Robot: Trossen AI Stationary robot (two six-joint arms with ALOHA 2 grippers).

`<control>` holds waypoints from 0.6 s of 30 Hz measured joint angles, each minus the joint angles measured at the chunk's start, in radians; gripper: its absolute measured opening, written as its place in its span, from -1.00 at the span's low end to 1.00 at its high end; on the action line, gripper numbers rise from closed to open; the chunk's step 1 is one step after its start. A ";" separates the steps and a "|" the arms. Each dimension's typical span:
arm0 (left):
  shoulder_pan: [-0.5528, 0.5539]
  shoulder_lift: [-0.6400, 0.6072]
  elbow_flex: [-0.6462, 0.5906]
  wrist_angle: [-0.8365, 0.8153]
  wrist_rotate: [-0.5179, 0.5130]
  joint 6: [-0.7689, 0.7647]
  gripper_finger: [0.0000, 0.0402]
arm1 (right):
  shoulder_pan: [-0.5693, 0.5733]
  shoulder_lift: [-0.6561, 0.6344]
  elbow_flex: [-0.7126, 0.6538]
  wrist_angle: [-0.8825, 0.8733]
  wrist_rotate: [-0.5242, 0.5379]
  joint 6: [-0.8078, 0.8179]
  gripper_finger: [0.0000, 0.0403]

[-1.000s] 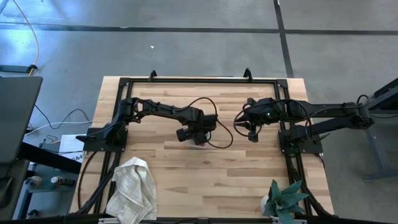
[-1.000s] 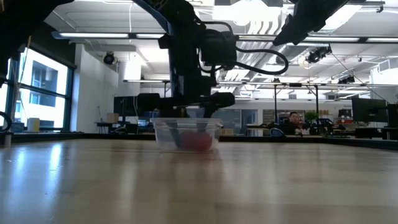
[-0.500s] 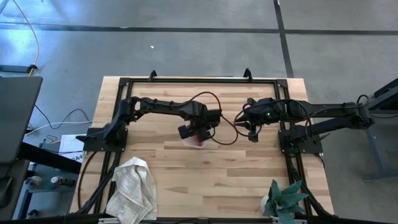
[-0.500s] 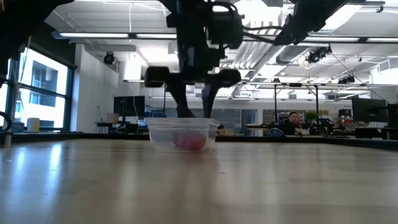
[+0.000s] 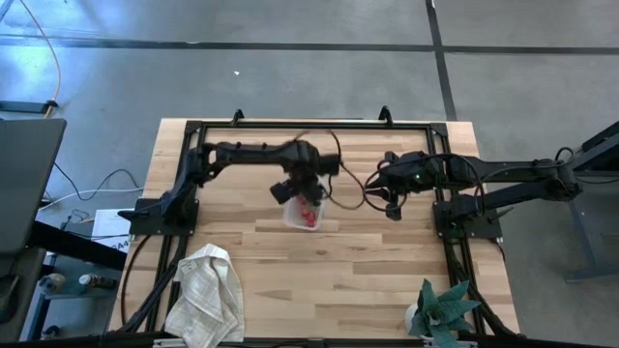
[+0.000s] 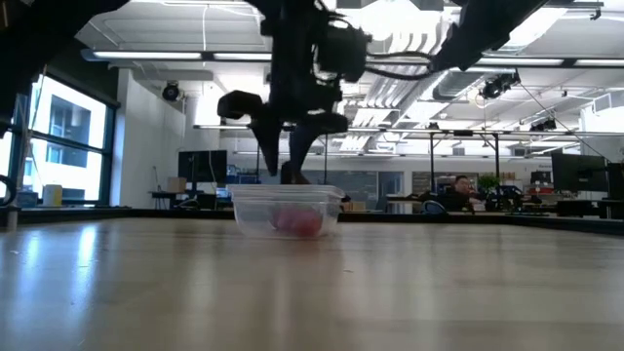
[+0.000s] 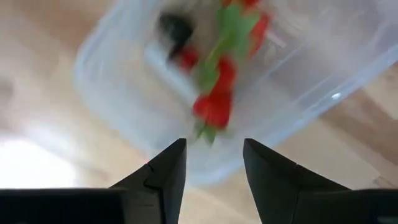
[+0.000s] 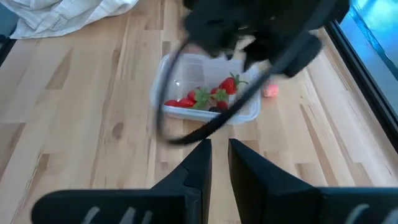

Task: Pick and placing Produce into tupperware
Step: Adjust the transparent bin

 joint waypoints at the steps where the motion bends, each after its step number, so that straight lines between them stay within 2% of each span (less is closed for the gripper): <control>1: 0.026 0.000 0.000 -0.002 0.001 -0.020 -0.27 | 0.000 0.000 0.000 0.000 0.001 0.000 -0.77; 11: 0.292 0.000 0.000 0.039 0.146 -0.198 -0.37 | 0.000 0.000 0.000 0.000 -0.002 -0.001 -0.77; 18: 0.347 0.000 0.000 0.078 0.188 -0.242 -0.39 | 0.000 0.000 0.000 0.000 -0.002 0.000 -0.77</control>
